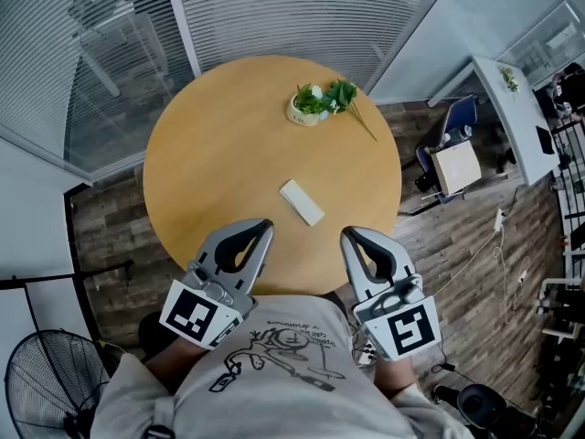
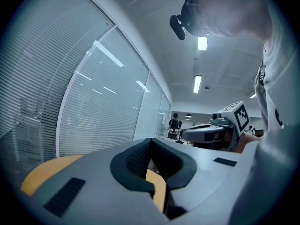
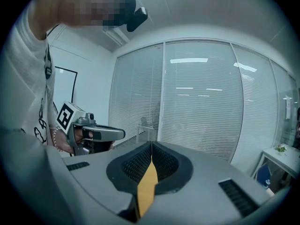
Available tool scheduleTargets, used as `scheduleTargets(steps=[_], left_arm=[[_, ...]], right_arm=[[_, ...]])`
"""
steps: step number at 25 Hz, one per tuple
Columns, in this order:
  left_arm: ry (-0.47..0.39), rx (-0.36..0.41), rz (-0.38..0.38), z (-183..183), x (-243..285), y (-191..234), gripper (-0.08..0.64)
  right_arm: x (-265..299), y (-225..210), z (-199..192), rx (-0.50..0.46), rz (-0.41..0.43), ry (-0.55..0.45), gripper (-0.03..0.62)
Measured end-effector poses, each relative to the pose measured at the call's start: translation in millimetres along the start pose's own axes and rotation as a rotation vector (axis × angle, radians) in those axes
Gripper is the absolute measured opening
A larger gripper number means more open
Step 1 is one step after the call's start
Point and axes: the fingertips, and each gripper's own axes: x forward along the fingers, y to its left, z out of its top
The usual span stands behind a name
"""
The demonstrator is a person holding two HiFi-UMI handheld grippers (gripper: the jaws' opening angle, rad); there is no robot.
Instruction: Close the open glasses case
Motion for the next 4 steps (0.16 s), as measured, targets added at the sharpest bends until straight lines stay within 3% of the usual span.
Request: scheduleTargets(steps=[4], left_arm=[[0.003, -0.006, 0.002, -3.3, 3.1, 0.8, 0.018]], right_arm=[[0.4, -3.9, -2.2, 0.001, -0.001, 0.000, 0.012]])
